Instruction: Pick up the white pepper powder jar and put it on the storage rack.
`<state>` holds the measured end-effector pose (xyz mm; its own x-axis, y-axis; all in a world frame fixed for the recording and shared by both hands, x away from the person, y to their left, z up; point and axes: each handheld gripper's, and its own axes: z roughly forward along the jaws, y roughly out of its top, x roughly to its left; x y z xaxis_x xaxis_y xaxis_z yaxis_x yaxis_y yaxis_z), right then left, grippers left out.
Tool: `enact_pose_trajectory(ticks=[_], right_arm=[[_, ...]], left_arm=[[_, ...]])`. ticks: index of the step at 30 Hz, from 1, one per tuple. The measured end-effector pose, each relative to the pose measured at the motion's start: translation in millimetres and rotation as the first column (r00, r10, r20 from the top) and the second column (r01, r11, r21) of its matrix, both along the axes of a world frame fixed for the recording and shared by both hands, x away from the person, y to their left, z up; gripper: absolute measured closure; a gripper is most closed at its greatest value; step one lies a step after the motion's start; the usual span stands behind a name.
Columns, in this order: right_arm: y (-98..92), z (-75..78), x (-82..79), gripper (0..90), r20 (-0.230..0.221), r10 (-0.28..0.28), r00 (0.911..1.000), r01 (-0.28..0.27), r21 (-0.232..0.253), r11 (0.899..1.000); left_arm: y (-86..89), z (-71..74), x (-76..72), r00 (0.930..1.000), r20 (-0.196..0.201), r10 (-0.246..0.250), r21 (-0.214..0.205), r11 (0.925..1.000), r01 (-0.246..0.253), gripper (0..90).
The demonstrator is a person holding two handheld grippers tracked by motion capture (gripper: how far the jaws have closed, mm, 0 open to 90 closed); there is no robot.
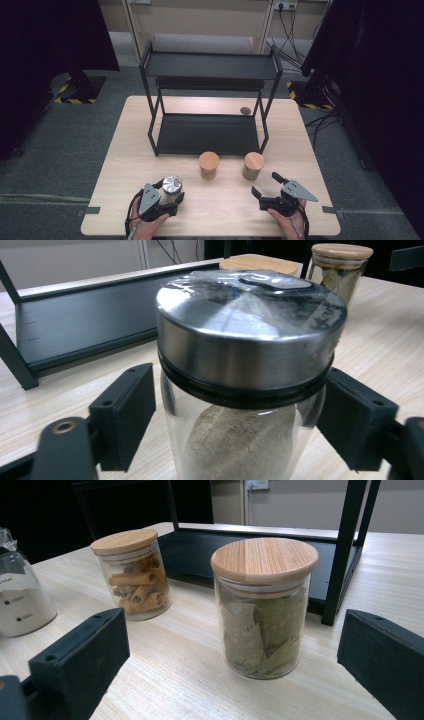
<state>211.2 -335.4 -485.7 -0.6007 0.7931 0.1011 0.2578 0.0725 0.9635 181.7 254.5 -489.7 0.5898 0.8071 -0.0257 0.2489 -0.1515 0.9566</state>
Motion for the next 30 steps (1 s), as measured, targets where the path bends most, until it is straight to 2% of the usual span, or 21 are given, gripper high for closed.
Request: enact_pose_trajectory(ticks=[9, 22, 30], right_arm=[[0.7, -0.1, 0.1, 0.6, 0.001, 0.005, 1.0, -0.005, -0.002, 1.0], [0.3, -0.1, 0.0, 0.6, 0.002, 0.007, 1.0, -0.007, -0.001, 1.0], [0.6, -0.1, 0.1, 0.6, -0.001, 0.007, 1.0, -0.007, -0.001, 1.0]], left_arm=[[-5.3, 1.4, 2.4, 1.0, 0.003, -0.003, 0.02, 0.9998, 0.003, 30.3], [-6.0, 0.9, 1.4, 1.0, 0.005, 0.007, 0.016, 0.9998, -0.007, 30.7], [-0.9, 2.9, -0.2, 0.9997, 0.011, 0.02, -0.011, 0.9997, -0.02, 30.8]])
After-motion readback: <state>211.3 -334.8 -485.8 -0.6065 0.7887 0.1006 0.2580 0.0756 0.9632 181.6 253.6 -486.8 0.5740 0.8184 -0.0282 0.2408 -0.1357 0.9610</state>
